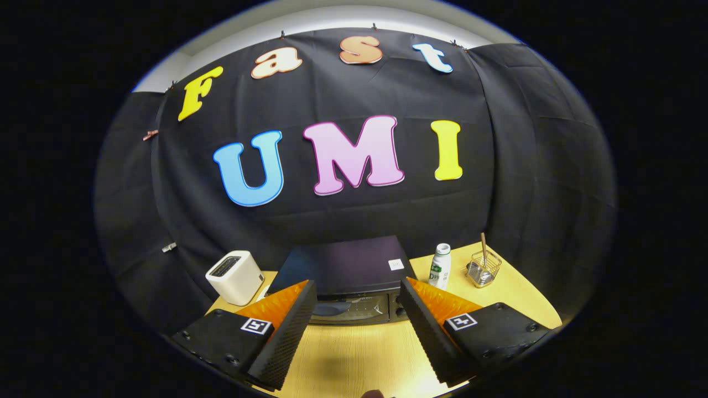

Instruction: Open the toaster oven, put the food inside, and close the toaster oven door.

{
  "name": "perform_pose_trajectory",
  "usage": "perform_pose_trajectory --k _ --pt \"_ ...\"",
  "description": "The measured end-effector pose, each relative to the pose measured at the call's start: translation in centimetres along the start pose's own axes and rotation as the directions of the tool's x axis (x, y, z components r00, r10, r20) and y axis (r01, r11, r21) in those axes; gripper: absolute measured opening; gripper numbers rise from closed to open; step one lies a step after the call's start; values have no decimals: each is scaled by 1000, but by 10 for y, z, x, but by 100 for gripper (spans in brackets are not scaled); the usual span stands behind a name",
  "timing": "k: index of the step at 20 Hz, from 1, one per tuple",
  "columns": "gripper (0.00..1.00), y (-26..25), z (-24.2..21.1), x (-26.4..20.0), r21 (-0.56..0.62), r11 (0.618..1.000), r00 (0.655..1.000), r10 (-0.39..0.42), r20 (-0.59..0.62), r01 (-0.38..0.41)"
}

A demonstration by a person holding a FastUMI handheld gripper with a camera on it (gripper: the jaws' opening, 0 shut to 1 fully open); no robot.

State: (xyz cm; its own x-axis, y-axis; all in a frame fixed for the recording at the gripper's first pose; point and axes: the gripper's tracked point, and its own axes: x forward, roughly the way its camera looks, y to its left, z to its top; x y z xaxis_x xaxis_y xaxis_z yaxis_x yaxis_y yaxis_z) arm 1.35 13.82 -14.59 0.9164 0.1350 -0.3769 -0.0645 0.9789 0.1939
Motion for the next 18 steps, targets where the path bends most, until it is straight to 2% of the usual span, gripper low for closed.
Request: perform_pose_trajectory --k 4,10,15,18 --pt "98 -32 30 -27 14 1000 999 19 51 -20" --pt "98 -88 88 -63 -81 997 979 -1 203 18" --pt "97 -110 97 -96 -143 989 972 4 237 31" --pt "98 -114 112 -103 -186 982 955 25 297 33"
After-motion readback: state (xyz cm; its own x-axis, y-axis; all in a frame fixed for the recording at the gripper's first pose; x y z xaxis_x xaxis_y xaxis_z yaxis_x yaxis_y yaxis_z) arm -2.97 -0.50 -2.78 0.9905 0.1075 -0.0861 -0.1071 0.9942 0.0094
